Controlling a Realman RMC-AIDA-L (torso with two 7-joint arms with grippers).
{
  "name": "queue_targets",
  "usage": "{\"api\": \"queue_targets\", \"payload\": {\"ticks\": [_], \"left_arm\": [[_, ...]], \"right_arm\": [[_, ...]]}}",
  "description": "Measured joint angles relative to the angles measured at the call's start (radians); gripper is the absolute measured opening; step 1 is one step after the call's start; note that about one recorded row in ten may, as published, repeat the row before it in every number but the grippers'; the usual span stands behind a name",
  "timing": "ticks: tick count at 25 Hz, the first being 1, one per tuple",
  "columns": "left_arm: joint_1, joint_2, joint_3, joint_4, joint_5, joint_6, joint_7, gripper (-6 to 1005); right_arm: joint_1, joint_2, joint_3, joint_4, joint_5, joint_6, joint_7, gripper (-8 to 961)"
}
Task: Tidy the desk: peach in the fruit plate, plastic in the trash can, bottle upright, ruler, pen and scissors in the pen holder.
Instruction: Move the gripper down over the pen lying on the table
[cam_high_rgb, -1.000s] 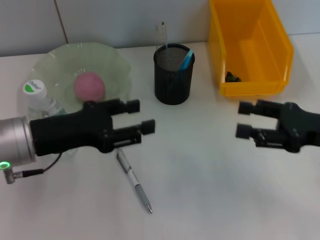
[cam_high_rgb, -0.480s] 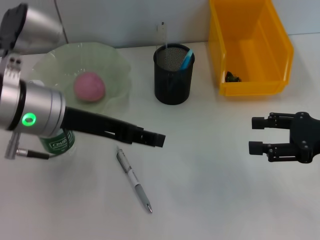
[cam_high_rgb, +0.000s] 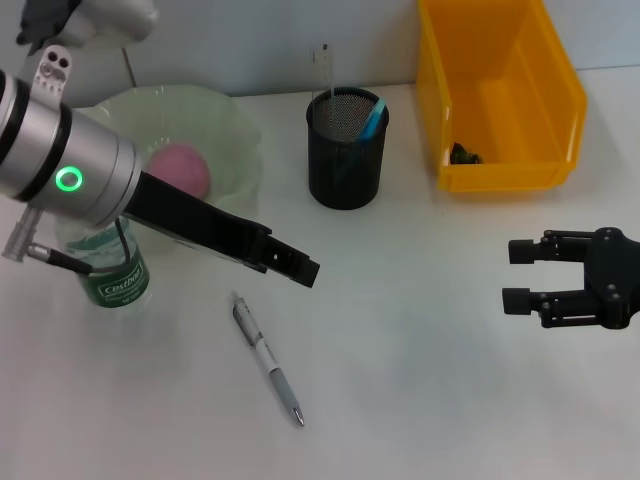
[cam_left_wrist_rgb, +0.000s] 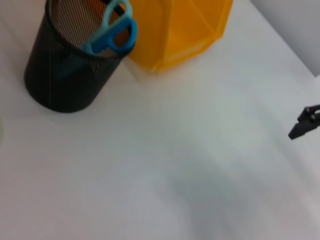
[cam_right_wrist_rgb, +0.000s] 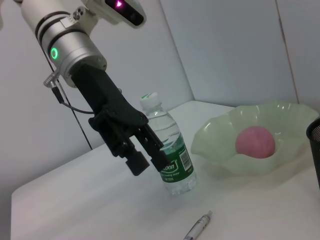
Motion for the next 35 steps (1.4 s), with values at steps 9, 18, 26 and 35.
{"api": "queue_targets", "payload": {"ticks": [9, 18, 26, 35], "left_arm": [[-0.064, 0.001, -0.019, 0.05, 0.013, 0.024, 0.387, 696], [-0.153, -0.008, -0.003, 0.049, 0.036, -0.008, 1.045, 703], [-0.22, -0.012, 0.178, 0.042, 0.159, 0.018, 1.155, 710], [-0.19, -0.015, 0.301, 0.047, 0.239, 0.027, 1.292, 815]], "right_arm": [[-0.011, 0.005, 0.0, 0.006, -0.001, 0.002, 0.025, 772], [-0.011, -0.012, 0.045, 0.015, -0.001, -0.015, 0.082, 771], [0.031, -0.034, 0.053, 0.019, -0.006, -0.045, 0.137, 771], [0.056, -0.056, 0.053, 0.015, -0.056, -0.047, 0.17, 771]]}}
